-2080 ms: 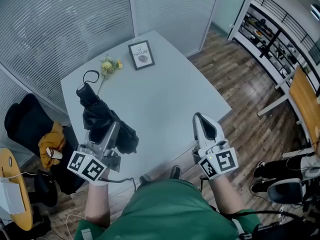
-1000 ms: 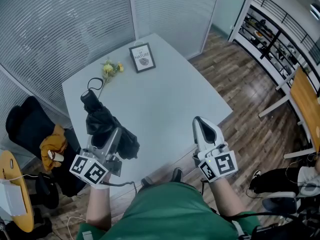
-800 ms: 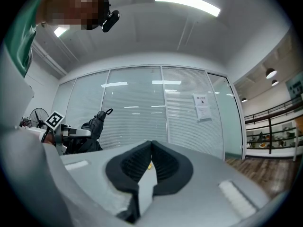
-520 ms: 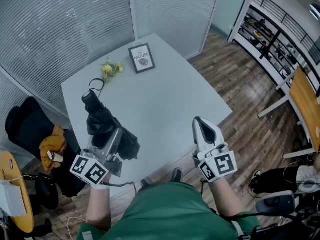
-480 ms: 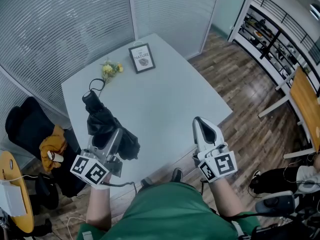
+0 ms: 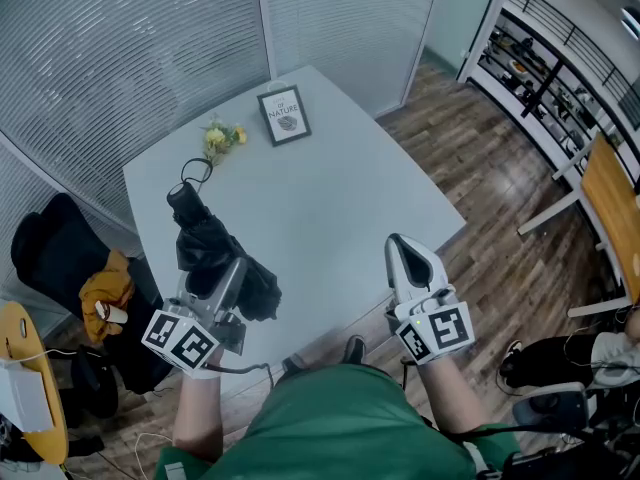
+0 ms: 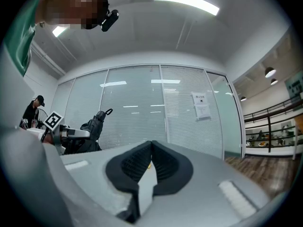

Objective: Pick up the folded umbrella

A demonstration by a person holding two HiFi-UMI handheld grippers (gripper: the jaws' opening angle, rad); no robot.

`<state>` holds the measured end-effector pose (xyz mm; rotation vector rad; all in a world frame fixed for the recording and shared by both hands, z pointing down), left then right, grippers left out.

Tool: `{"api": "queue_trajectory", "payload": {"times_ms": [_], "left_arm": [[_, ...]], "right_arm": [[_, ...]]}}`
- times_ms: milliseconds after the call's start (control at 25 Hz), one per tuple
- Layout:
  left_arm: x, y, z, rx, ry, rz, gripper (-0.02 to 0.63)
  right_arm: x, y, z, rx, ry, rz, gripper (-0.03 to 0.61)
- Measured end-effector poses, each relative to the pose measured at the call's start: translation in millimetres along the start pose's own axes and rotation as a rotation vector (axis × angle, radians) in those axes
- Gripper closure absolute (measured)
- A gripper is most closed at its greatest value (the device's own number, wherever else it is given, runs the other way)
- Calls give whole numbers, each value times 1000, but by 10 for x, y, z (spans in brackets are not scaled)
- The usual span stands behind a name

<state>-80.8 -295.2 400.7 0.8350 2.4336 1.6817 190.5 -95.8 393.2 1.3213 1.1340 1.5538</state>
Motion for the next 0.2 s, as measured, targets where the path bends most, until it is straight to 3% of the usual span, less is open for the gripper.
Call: {"api": "queue_trajectory", "payload": {"times_ms": [200], "left_arm": [[2, 5, -32, 1, -6, -7, 318]], "right_arm": [[-28, -13, -21, 0, -4, -1, 575]]}}
Point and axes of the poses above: the fingertips, and each gripper's own axes: x backward along the fingers, z to its right, y out of its underside, the point moved 7 cm from there along x, backward along the fingers, and after that the axes turned 14 degrees about z, right-handed, at the moved point
